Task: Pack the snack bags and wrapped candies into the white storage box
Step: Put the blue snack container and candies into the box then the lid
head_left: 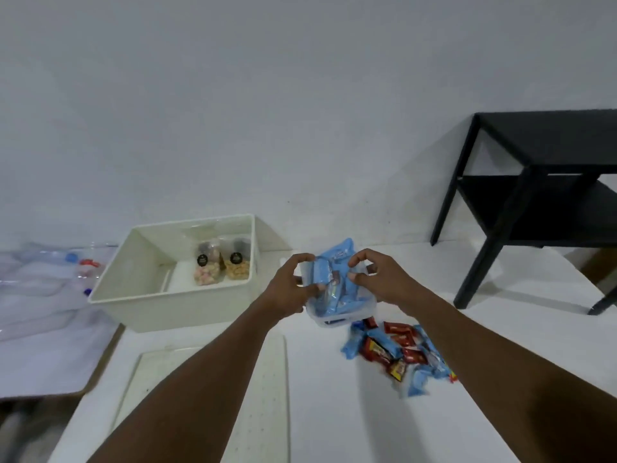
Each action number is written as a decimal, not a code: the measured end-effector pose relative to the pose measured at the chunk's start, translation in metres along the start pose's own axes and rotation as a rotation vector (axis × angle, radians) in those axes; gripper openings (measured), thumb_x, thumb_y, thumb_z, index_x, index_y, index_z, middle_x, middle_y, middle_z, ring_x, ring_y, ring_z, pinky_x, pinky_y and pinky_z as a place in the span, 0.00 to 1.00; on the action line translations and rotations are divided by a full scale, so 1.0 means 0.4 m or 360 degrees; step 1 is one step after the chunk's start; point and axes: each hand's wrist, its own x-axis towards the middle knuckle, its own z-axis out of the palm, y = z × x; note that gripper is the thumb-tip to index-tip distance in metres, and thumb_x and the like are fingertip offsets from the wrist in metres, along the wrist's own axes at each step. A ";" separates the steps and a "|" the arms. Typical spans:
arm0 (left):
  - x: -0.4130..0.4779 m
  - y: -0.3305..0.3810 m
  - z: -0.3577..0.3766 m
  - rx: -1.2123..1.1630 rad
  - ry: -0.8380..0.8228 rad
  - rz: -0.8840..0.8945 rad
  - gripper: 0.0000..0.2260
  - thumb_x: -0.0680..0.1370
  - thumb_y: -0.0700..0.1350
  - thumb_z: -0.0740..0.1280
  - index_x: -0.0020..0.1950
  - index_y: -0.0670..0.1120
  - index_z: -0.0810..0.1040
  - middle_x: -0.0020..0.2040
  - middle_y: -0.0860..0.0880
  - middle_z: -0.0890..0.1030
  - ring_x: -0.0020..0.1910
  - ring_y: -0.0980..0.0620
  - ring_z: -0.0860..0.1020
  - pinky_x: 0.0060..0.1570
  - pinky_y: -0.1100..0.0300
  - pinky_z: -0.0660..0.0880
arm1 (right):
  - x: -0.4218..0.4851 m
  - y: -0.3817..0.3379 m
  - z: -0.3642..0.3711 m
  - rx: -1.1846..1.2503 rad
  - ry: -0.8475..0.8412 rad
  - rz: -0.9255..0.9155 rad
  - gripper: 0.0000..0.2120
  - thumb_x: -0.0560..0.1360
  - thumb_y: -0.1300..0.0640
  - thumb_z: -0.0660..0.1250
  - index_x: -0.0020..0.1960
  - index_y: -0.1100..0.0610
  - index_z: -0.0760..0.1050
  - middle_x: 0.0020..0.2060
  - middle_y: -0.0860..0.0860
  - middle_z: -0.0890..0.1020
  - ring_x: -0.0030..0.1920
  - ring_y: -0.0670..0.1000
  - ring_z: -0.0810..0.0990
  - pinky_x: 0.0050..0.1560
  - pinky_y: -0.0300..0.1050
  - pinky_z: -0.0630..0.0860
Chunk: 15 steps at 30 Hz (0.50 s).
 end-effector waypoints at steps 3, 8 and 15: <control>-0.016 -0.002 -0.188 0.0010 0.0144 -0.0022 0.22 0.74 0.47 0.75 0.64 0.61 0.72 0.52 0.43 0.82 0.48 0.45 0.82 0.41 0.51 0.81 | 0.081 -0.139 0.116 0.0022 -0.0087 -0.0088 0.04 0.76 0.52 0.71 0.48 0.47 0.77 0.43 0.60 0.80 0.39 0.54 0.76 0.34 0.47 0.72; -0.034 -0.027 -0.506 0.0020 0.0373 -0.0016 0.23 0.74 0.45 0.75 0.66 0.60 0.74 0.52 0.40 0.84 0.50 0.42 0.83 0.49 0.38 0.80 | 0.213 -0.349 0.352 0.0045 -0.0146 -0.0241 0.05 0.76 0.52 0.71 0.50 0.47 0.76 0.44 0.55 0.81 0.39 0.52 0.76 0.36 0.45 0.73; 0.008 -0.135 -0.864 0.0136 0.0510 -0.0015 0.26 0.78 0.43 0.72 0.73 0.56 0.69 0.60 0.48 0.79 0.50 0.55 0.81 0.38 0.66 0.79 | 0.388 -0.524 0.690 0.0102 -0.0184 -0.0299 0.09 0.77 0.55 0.70 0.55 0.47 0.75 0.51 0.49 0.80 0.44 0.48 0.79 0.45 0.44 0.79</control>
